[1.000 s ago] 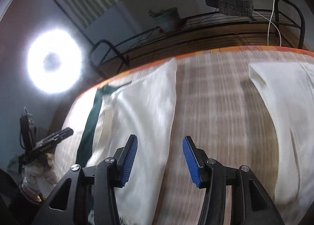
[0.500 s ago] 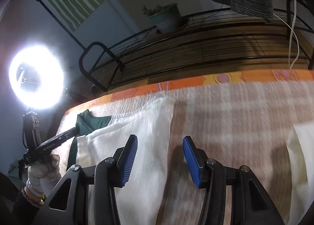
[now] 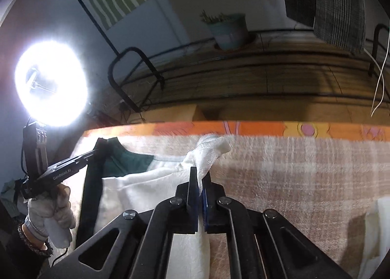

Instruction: Fold small clothes

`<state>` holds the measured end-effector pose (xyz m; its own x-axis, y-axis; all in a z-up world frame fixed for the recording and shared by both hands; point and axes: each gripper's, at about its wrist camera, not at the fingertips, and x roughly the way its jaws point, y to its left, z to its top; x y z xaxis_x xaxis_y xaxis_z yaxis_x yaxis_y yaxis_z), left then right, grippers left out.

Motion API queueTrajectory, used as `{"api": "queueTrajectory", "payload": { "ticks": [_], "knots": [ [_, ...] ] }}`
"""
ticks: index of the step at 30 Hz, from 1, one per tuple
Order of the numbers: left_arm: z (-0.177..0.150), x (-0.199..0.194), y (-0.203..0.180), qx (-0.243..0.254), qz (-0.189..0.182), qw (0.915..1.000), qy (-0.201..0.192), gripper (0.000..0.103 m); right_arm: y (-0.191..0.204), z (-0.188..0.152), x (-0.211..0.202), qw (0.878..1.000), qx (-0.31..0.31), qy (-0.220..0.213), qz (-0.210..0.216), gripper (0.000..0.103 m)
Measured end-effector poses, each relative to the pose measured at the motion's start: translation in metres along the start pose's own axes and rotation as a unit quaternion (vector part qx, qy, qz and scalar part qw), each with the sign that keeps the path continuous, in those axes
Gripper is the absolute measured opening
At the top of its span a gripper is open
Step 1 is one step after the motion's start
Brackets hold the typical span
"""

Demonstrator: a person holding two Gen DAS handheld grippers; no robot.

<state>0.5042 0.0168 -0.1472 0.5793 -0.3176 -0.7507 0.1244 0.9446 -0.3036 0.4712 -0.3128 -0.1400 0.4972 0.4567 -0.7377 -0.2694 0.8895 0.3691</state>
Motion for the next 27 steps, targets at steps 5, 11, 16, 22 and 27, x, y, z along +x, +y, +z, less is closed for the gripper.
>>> {"api": "queueTrajectory", "payload": {
  "ticks": [5, 11, 16, 22, 27],
  "knots": [
    [-0.004, -0.031, -0.013, 0.024, -0.004, 0.9996, -0.015, 0.0, 0.012, 0.004, -0.027, 1.0, -0.008, -0.019, 0.006, 0.0],
    [-0.019, -0.073, -0.023, 0.032, -0.012, 0.999, -0.029, 0.0, 0.026, -0.003, -0.061, 0.999, -0.023, -0.029, 0.006, 0.0],
    [-0.04, -0.109, -0.035, 0.051, -0.015, 0.9979, -0.037, 0.0, 0.039, -0.017, -0.091, 0.999, -0.032, -0.036, 0.013, 0.0],
    [-0.075, -0.157, -0.046, 0.067, -0.019, 0.9967, -0.041, 0.0, 0.064, -0.047, -0.133, 0.998, -0.059, -0.035, 0.009, 0.0],
    [-0.107, -0.191, -0.053, 0.084, -0.016, 0.9954, -0.044, 0.0, 0.085, -0.085, -0.164, 0.996, -0.08, -0.03, 0.007, 0.0]
  ]
}}
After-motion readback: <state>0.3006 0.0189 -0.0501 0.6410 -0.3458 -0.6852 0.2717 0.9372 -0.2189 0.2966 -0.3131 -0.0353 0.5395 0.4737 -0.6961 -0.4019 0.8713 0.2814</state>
